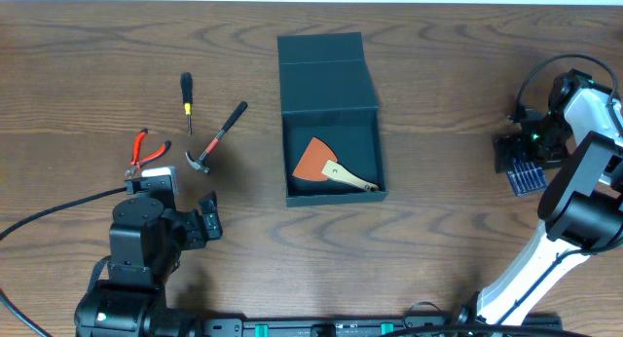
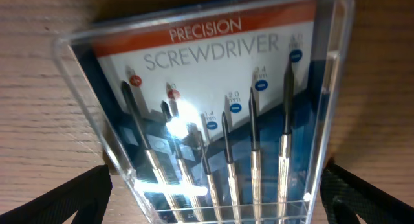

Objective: Pack container
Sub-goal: 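Grasp the screwdriver set case with the right gripper and lift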

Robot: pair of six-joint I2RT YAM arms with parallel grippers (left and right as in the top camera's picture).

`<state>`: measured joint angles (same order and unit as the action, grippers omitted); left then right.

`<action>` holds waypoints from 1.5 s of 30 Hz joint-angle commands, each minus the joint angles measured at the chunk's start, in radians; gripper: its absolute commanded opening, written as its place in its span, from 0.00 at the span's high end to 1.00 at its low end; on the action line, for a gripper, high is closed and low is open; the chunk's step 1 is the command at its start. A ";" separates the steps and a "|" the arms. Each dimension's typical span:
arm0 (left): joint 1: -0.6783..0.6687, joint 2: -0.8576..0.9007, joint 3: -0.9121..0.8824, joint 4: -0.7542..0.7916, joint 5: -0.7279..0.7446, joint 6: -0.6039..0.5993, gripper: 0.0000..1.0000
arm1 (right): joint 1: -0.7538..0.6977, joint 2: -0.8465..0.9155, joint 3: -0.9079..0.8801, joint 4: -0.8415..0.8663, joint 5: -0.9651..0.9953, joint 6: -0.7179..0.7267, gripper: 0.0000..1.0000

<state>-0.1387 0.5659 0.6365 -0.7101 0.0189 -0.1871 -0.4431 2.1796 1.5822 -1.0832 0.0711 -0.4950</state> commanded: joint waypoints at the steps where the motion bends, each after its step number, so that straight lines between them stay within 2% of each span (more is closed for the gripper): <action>1: -0.003 0.001 0.019 0.000 -0.012 -0.010 0.01 | -0.014 0.009 -0.015 0.000 0.022 0.008 0.05; 12: -0.003 0.001 0.018 0.000 -0.012 -0.010 0.01 | -0.014 0.009 -0.016 0.009 0.058 0.009 0.07; 27: -0.003 0.001 0.019 0.000 -0.012 -0.010 0.01 | -0.014 0.009 -0.016 0.011 0.025 0.009 0.34; 35: -0.003 0.001 0.018 0.000 -0.012 -0.010 0.01 | -0.014 0.009 -0.016 0.014 0.025 0.031 0.37; 38: -0.003 0.001 0.018 0.000 -0.012 -0.010 0.01 | -0.014 0.009 -0.016 0.013 0.025 0.031 0.42; 45: -0.003 0.001 0.019 0.000 -0.012 -0.010 0.01 | -0.014 0.009 -0.016 0.014 0.026 0.046 0.46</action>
<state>-0.1387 0.5659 0.6365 -0.7105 0.0189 -0.1871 -0.4431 2.1796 1.5757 -1.0756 0.1055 -0.4721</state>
